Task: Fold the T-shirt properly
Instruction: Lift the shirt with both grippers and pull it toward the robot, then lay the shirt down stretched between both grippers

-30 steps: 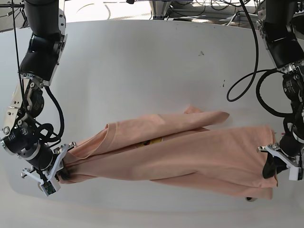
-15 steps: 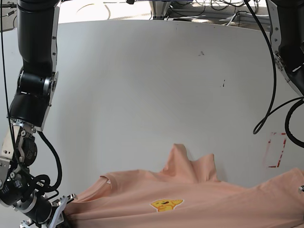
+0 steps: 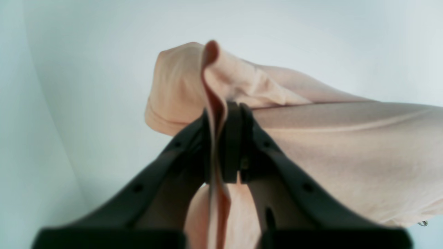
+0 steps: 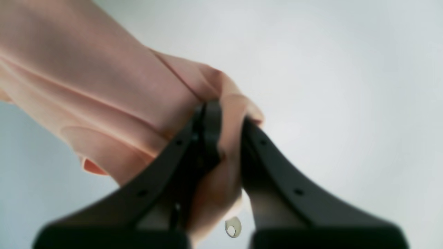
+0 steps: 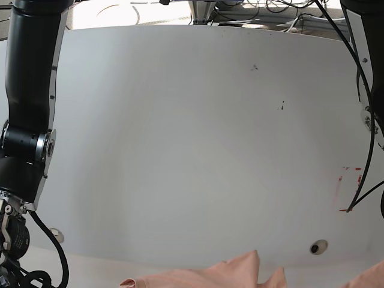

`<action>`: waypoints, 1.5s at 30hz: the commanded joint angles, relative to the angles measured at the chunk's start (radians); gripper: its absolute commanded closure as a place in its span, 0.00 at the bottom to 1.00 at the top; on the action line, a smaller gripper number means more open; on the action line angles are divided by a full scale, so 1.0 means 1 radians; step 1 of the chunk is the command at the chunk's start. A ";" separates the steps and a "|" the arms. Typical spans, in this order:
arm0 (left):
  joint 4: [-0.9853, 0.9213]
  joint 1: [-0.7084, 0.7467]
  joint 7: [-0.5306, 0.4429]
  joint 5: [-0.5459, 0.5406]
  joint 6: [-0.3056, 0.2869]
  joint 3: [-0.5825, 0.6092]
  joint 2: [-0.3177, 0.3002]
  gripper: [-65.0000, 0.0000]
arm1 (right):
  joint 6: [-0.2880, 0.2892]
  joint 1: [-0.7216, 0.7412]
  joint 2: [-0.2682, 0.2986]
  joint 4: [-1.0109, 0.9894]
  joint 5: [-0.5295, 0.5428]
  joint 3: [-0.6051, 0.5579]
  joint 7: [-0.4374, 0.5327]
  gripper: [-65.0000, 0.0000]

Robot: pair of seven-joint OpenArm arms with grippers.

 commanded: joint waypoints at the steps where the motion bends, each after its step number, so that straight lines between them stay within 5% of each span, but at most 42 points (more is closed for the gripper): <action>1: 0.008 -0.025 -0.026 -0.001 0.006 -0.002 -0.010 1.00 | -0.008 0.029 0.012 0.025 -0.018 0.008 0.004 1.00; 14: 0.111 0.236 -0.029 -0.006 0.003 -0.065 -0.004 1.00 | -0.002 -0.304 0.017 0.232 -0.018 0.118 0.004 1.00; 19: 0.160 0.393 -0.032 -0.006 -0.003 -0.127 0.050 1.00 | 0.013 -0.488 0.011 0.321 -0.018 0.172 0.006 1.00; 29: 0.203 0.718 -0.032 -0.004 -0.086 -0.254 0.140 1.00 | 0.015 -0.854 -0.040 0.429 -0.018 0.264 0.082 1.00; 41: 0.194 1.037 -0.032 -0.004 -0.155 -0.269 0.172 1.00 | 0.015 -1.131 -0.044 0.447 -0.018 0.267 0.171 1.00; 45: 0.194 1.097 -0.031 -0.003 -0.162 -0.268 0.178 0.87 | 0.015 -1.177 -0.046 0.481 -0.018 0.269 0.173 1.00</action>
